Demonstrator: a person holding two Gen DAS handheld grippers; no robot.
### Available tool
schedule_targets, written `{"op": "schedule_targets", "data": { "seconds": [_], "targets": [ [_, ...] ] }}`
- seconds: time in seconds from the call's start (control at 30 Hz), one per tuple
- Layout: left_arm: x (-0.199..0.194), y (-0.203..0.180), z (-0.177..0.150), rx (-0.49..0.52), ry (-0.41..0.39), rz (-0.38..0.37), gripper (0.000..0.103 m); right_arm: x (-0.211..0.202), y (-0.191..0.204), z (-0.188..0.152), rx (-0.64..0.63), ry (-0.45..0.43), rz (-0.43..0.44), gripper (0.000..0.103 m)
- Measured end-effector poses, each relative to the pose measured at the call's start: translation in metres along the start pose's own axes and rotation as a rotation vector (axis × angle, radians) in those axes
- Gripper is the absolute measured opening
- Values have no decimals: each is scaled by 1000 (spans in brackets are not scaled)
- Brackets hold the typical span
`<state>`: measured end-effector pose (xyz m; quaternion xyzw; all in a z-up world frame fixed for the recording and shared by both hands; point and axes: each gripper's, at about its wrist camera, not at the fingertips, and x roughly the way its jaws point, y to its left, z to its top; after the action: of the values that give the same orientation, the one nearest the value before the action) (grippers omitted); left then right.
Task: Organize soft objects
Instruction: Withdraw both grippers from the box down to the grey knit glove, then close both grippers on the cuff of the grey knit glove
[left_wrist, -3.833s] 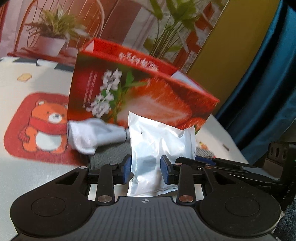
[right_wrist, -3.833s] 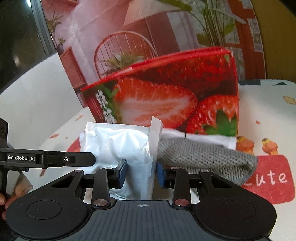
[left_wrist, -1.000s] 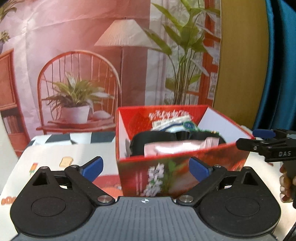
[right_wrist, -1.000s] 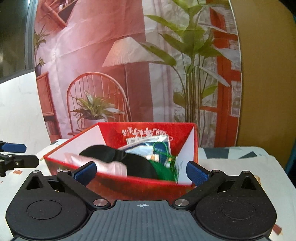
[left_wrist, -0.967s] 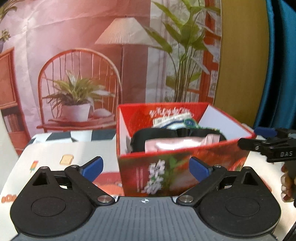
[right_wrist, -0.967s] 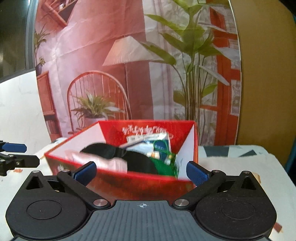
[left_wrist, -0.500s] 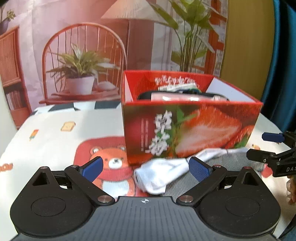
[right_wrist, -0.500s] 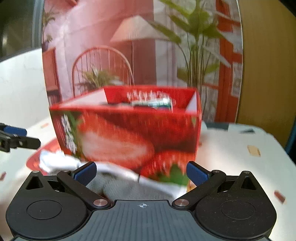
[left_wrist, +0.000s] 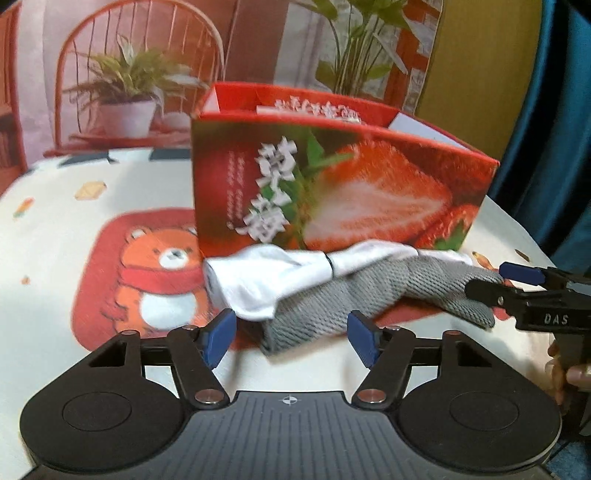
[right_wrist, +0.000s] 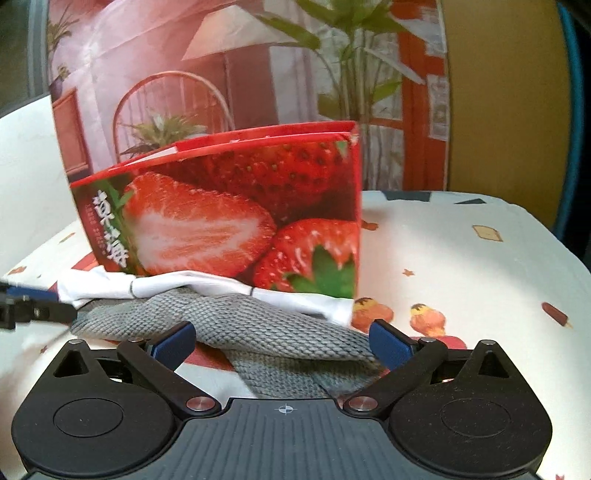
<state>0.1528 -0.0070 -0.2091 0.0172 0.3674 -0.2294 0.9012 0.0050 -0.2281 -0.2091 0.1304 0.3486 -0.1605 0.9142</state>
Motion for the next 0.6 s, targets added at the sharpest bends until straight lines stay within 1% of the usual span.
{"op": "schedule_targets", "data": {
  "seconds": [0.17,0.3,0.33,0.37,0.4,0.43,0.47,0.5,0.6],
  "targets": [
    [12,-3,-1,-3,13,15,69,-3,-11,-3,70,-32,-56,99],
    [23,0,1,-44,25,16,68,-5,-26,-6,151,-47,-85,99],
    [25,1,1,-53,25,19,62,-5,-31,-6,175,-48,-90,99],
    [26,1,1,-56,26,22,51,-5,-34,-6,191,-47,-93,99],
    [26,1,0,-50,24,34,49,-4,-37,-7,211,-43,-93,99],
    [25,1,-1,-44,20,34,41,-4,-39,-8,224,-42,-90,99],
    [24,1,-1,-38,18,31,29,-3,-41,-9,235,-41,-82,99],
    [23,2,-2,-36,20,29,24,-2,-42,-9,239,-39,-75,97],
    [21,3,-3,-41,19,23,21,2,-41,-10,226,-22,-45,85]
  ]
}}
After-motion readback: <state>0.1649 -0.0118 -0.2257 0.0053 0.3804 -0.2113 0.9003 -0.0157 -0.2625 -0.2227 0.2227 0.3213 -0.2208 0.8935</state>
